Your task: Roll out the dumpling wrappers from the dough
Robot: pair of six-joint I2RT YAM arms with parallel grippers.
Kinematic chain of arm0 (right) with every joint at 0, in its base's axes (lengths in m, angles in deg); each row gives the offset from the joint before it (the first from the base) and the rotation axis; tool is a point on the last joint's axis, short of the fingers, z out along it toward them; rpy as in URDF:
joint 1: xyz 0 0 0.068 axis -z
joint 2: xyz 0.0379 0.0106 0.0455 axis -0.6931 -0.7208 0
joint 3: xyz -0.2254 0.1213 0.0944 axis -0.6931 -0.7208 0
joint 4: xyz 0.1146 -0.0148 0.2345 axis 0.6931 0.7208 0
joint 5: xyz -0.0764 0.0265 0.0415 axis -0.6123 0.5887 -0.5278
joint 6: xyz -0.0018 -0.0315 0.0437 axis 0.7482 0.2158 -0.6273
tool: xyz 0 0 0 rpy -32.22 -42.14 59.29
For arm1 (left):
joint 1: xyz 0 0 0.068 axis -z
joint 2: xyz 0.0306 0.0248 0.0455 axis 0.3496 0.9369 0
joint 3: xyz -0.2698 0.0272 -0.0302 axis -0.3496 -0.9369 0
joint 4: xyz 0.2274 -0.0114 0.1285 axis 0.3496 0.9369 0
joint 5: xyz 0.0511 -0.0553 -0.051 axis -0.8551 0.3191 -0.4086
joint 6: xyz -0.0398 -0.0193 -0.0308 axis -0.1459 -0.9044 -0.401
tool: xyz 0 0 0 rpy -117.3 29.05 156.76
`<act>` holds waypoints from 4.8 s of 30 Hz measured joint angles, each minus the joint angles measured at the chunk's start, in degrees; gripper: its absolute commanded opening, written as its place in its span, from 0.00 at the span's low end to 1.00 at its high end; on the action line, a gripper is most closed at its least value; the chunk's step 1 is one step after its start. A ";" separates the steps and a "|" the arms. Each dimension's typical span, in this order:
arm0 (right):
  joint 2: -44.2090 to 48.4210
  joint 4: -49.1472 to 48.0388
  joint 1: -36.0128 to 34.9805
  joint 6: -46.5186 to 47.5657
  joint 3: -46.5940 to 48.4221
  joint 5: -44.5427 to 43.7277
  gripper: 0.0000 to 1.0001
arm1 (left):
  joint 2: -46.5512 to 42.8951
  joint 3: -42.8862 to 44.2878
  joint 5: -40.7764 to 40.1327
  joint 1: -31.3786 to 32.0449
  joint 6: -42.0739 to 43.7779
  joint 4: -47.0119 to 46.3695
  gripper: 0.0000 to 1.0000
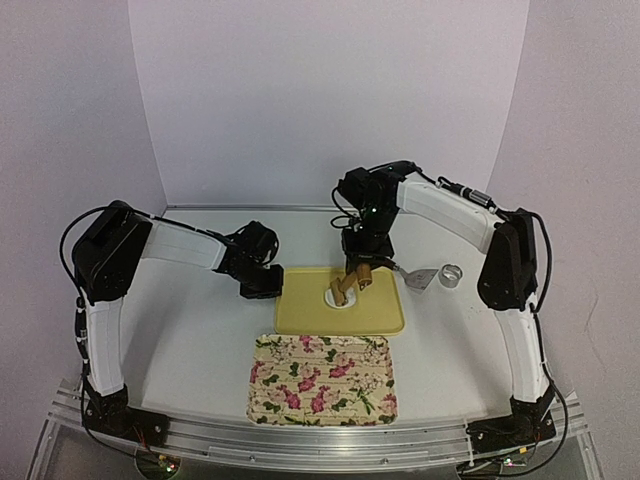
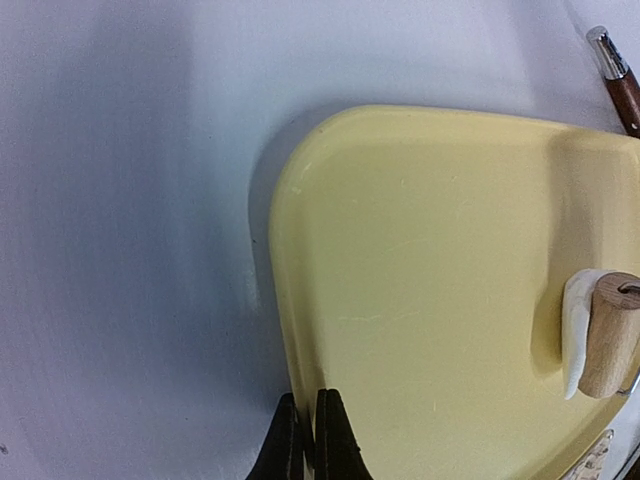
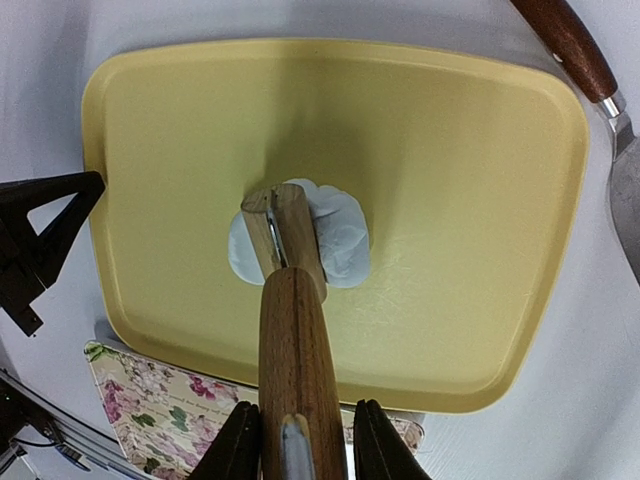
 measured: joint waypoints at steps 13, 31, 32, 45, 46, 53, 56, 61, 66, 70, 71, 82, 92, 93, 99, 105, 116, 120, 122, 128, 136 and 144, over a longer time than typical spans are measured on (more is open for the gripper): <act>-5.51 2.78 0.35 1.06 7.02 2.41 0.00 | -0.20 -0.77 0.69 -0.13 0.23 -1.23 0.00; -10.95 5.28 1.73 2.60 13.21 7.76 0.00 | 0.12 0.03 1.68 -0.41 1.59 -0.22 0.00; -11.14 5.35 1.84 2.60 13.42 8.21 0.00 | 0.16 0.17 1.69 -0.42 1.60 -0.06 0.00; -13.21 6.45 1.58 2.63 16.55 10.06 0.00 | 0.48 0.87 2.19 -0.55 1.64 0.87 0.00; -13.22 6.45 1.53 2.61 16.59 10.03 0.00 | 0.48 0.87 2.20 -0.55 1.64 0.87 0.00; -13.21 6.23 0.95 2.39 16.76 9.59 0.00 | 0.50 0.87 2.34 -0.55 1.64 0.87 0.00; -13.21 6.20 0.53 2.28 17.09 9.04 0.00 | 0.50 0.91 2.36 -0.55 1.62 0.89 0.00; -13.24 6.41 -0.38 1.98 18.17 7.92 0.00 | 0.62 1.24 2.40 -0.55 1.60 1.31 0.00; -13.30 6.34 -1.16 1.50 18.99 7.29 0.00 | 0.63 1.24 2.47 -0.55 1.55 1.31 0.00; -13.27 6.13 -1.65 1.13 19.39 7.09 0.00 | 0.63 1.24 2.49 -0.55 1.51 1.31 0.00; -13.25 6.02 -1.78 1.04 19.39 7.09 0.00 | 0.63 1.24 2.49 -0.55 1.51 1.31 0.00; -13.38 3.75 -3.46 -0.72 19.83 9.03 0.00 | 0.63 1.40 2.07 -0.55 1.48 1.66 0.00; -5.22 4.66 -3.72 -1.65 12.94 3.40 0.00 | 0.90 3.00 3.49 -2.27 7.22 3.10 0.00; -3.03 4.99 -3.72 -1.13 11.57 2.87 0.00 | 1.17 3.69 3.81 -2.56 8.69 3.25 0.00; 4.82 6.77 -3.72 4.59 12.31 -1.33 0.00 | 5.48 9.52 5.89 -3.60 17.63 3.32 0.00; 4.80 6.32 -3.72 12.46 14.51 -6.75 0.00 | 7.74 12.13 8.01 -3.92 22.89 3.25 0.00; 3.08 6.62 -3.72 23.04 6.19 -12.44 0.00 | 12.60 19.00 13.87 -3.77 29.05 3.89 0.00; 2.24 6.56 -3.72 24.48 4.61 -12.52 0.00 | 14.05 21.17 15.23 -3.03 31.24 4.41 0.00; 2.15 6.61 -3.72 24.90 4.10 -12.32 0.00 | 14.23 21.52 15.38 -2.82 31.90 4.66 0.00; 2.18 6.08 -3.72 25.31 1.60 -11.63 0.00 | 14.45 22.31 15.27 -2.74 32.17 5.84 0.00; 3.88 4.72 -3.56 25.31 -5.09 -12.22 0.00 | 17.02 27.10 13.24 -2.18 31.82 7.59 0.00; 8.40 5.86 -3.61 24.70 -6.64 -11.99 0.00 | 20.41 33.48 11.01 -2.17 31.46 9.08 0.24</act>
